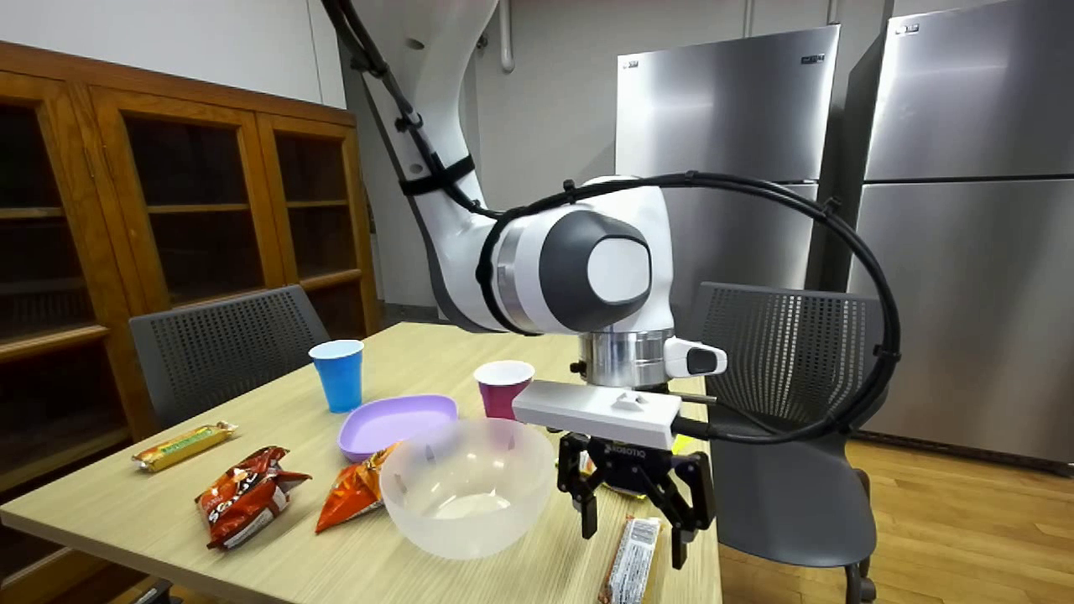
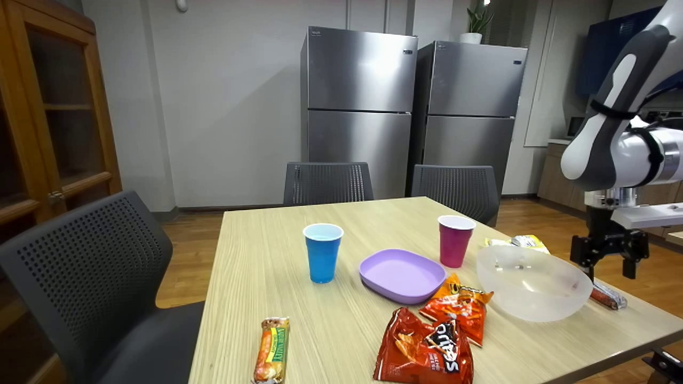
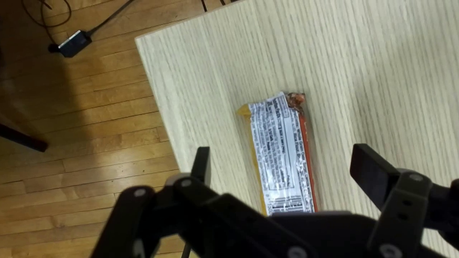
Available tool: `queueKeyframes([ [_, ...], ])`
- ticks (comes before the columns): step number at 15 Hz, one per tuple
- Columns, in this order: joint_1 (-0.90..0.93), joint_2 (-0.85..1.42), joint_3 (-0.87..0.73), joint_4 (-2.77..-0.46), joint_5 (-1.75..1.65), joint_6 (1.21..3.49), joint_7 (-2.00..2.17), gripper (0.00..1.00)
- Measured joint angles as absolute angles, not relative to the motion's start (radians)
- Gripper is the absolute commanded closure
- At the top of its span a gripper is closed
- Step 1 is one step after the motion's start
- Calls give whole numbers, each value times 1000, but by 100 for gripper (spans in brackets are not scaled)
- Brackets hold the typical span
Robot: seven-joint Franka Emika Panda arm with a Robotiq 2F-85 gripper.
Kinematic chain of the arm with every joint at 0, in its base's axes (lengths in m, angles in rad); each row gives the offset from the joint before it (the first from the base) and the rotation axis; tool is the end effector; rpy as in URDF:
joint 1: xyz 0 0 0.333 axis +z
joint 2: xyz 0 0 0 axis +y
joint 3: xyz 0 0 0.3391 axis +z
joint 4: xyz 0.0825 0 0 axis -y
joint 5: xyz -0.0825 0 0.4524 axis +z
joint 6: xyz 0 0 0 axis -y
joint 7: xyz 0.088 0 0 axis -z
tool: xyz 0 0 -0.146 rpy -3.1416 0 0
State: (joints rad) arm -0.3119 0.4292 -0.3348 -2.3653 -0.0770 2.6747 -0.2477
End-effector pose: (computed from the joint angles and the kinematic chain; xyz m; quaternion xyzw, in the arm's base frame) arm 0.4058 -0.3324 0.0676 0.9834 -0.1521 -0.0820 0.0546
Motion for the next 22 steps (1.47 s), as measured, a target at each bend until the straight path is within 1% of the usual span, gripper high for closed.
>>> queueKeyframes([
  [10, -358, 480, -311, -2334, -77, 2680, -261, 0],
  [20, -366, 508, -298, -2310, -78, 2683, -261, 0],
  [21, -366, 512, -297, -2306, -78, 2685, -261, 25],
  [22, -366, 515, -297, -2302, -78, 2687, -261, 26],
])
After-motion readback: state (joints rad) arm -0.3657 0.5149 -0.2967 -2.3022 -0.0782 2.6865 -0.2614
